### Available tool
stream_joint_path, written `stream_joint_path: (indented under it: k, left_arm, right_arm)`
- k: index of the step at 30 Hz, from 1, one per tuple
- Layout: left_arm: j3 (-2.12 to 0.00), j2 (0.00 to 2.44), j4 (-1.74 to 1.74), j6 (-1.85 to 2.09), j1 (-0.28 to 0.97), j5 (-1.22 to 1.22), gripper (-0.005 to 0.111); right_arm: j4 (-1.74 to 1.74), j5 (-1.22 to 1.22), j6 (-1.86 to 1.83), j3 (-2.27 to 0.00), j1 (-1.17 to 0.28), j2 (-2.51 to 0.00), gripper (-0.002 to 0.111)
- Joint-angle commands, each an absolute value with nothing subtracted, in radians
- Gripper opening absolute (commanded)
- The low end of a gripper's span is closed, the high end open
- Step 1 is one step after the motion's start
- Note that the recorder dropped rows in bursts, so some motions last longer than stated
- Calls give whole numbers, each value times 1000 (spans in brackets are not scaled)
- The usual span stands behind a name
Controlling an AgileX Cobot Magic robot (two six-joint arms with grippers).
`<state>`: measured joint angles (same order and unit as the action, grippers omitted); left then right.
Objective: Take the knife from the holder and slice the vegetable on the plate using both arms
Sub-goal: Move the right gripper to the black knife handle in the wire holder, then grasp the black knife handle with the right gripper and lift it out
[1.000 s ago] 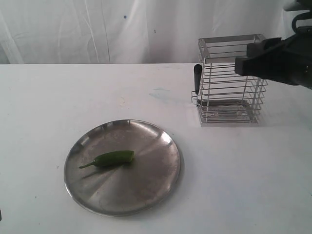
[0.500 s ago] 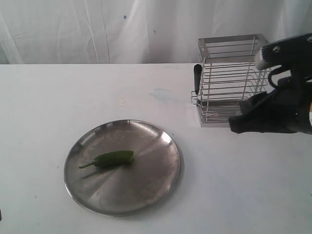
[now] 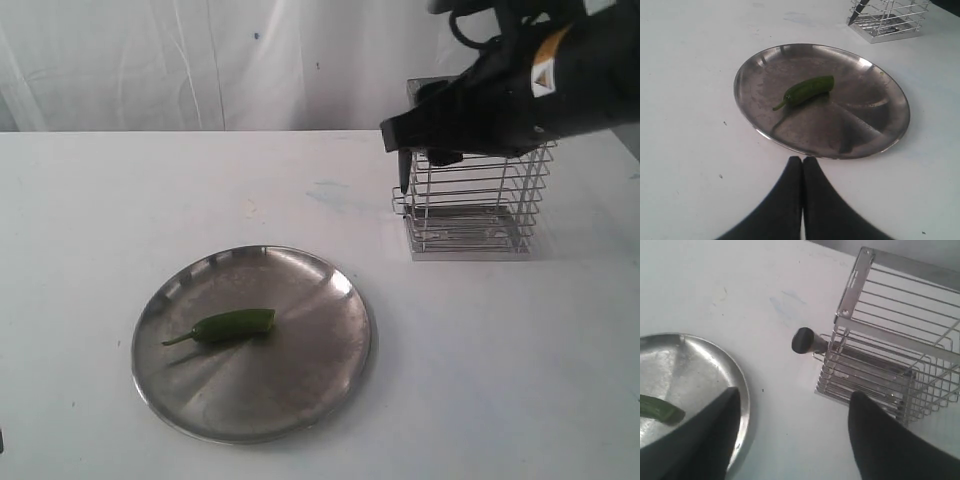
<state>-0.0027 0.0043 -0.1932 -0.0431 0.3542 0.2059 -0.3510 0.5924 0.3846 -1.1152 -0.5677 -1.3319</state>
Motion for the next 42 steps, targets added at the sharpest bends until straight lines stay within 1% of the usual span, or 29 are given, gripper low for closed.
stream_joint_path:
  k: [1,16,20,33,42]
  left_arm:
    - [0,0,-200,-45,361,210,0]
    - [0,0,-200,-45,361,210,0]
    - [0,0,-200,-45,361,210,0]
    - [0,0,-200,-45,361,210,0]
    - [0,0,-200,-45,361,210,0]
  right_arm:
    - [-343,675,364,-1222,-569,-1441,60]
    - [-402,589,411,-1324,-561,-1647,60]
    - [-400,576,423,-1343,-554,-1689,58]
    - [-404,535,427,-1375,-514,-1737,58]
    - [-404,552,427,-1375,-503,-1765,46]
